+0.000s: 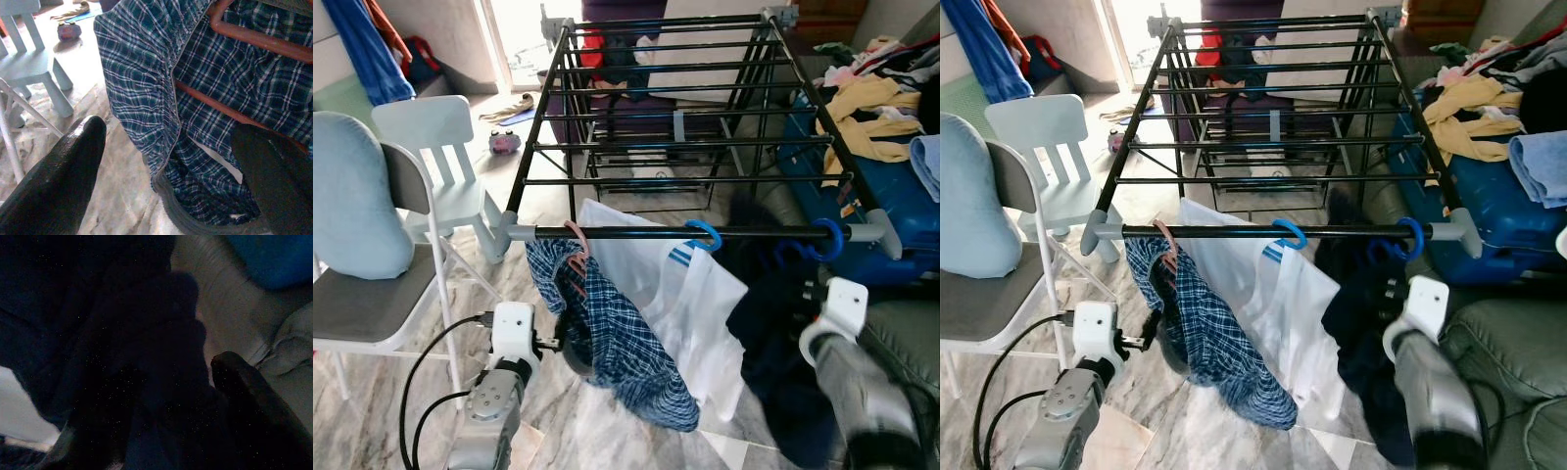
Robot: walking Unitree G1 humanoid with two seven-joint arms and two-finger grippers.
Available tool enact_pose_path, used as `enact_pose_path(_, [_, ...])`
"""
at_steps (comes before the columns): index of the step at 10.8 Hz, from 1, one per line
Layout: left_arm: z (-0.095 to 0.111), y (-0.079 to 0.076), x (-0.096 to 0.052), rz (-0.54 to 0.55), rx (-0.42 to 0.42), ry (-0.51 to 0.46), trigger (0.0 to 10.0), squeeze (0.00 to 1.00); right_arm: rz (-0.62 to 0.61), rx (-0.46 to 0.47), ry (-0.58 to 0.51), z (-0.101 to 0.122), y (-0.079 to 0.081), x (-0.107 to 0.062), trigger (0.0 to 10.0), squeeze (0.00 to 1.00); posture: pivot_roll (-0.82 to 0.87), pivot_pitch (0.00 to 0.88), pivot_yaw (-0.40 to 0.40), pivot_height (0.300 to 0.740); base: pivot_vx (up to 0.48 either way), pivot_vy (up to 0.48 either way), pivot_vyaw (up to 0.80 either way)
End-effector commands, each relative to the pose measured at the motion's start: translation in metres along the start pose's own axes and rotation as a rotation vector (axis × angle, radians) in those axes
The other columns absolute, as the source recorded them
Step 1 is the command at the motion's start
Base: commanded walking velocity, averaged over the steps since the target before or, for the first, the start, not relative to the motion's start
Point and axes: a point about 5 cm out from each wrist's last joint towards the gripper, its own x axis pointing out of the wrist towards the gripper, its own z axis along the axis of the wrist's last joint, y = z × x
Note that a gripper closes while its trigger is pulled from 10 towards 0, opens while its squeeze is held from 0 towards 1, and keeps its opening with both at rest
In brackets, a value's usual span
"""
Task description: Hang hanger
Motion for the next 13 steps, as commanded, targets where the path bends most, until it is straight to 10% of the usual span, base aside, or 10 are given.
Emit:
enact_pose_path(1, [0.003, 0.006, 0.000, 0.017, 0.044, -0.014, 10.0, 0.00, -0.010, -0.048, -0.089, 0.010, 0.001, -0.007, 10.0, 1.00, -0.14, 0.000, 0.057, 0.740, 0.000, 0.000, 0.00])
enact_pose_path(7, [0.004, 0.006, -0.003, 0.026, 0.088, -0.035, 10.0, 0.00, -0.038, -0.070, -0.270, 0.006, -0.004, -0.045, 10.0, 1.00, -0.15, 0.000, 0.064, 0.740, 0.000, 0.000, 0.00])
enact_pose_path(10, [0.003, 0.006, -0.003, 0.026, 0.088, -0.030, 10.0, 0.00, -0.039, -0.220, -0.431, 0.026, -0.001, -0.056, 10.0, 1.00, -0.16, 0.000, 0.063, 0.740, 0.000, 0.000, 0.00])
enact_pose_path(13, [0.002, 0.005, -0.002, 0.021, 0.093, -0.022, 10.0, 0.00, 0.011, -0.147, -0.301, 0.005, 0.006, -0.049, 10.0, 1.00, -0.16, 0.000, 0.061, 0.740, 0.000, 0.000, 0.00])
